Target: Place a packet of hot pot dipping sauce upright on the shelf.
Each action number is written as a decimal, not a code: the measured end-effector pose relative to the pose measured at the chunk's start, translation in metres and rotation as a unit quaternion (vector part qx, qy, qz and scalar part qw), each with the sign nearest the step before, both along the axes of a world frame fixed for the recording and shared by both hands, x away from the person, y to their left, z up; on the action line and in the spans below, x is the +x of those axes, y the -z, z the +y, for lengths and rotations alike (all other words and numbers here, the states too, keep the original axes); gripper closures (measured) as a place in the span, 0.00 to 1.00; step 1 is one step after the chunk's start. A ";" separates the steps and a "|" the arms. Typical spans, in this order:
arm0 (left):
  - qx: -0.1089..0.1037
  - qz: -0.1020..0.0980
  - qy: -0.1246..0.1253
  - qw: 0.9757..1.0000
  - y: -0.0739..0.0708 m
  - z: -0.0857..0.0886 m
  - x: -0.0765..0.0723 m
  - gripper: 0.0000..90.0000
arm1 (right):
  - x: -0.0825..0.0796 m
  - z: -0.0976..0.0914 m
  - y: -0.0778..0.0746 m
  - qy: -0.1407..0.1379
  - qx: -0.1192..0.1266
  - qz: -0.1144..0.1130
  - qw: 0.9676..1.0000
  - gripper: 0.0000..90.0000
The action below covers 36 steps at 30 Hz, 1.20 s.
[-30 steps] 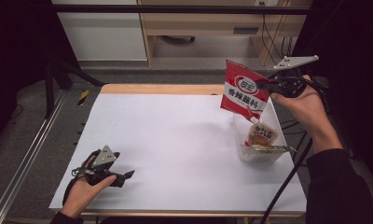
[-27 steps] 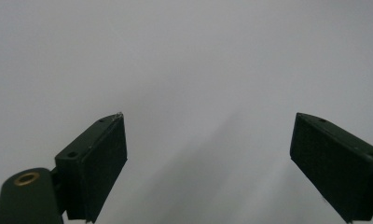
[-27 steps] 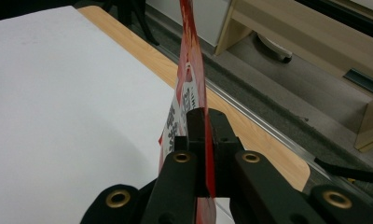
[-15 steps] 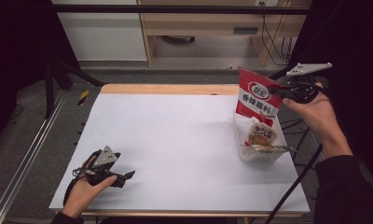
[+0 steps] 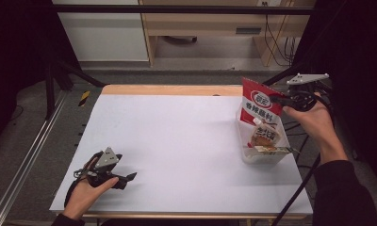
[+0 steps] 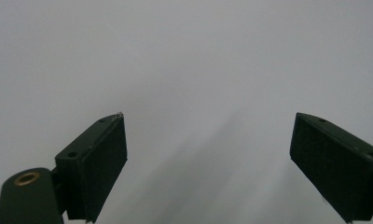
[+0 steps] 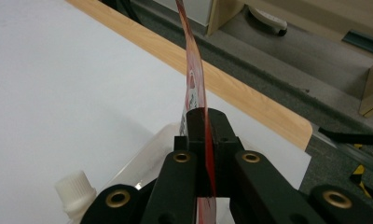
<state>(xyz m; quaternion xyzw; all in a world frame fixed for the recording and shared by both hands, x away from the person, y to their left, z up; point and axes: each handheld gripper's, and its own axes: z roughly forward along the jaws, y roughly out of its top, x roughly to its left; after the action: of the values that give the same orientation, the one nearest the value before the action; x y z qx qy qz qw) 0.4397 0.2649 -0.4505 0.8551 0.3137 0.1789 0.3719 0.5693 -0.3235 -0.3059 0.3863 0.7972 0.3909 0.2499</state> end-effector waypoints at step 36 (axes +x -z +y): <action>0.020 -0.007 -0.004 1.000 0.003 0.001 -0.003 0.12 | -0.116 0.094 -0.012 0.010 0.025 -0.104 0.994 0.16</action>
<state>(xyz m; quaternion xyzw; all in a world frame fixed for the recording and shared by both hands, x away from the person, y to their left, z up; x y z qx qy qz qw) 0.4365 0.2658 -0.4532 0.8598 0.3114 0.1926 0.3560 0.4529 -0.2291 -0.2935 0.3570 0.7533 0.4461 0.3258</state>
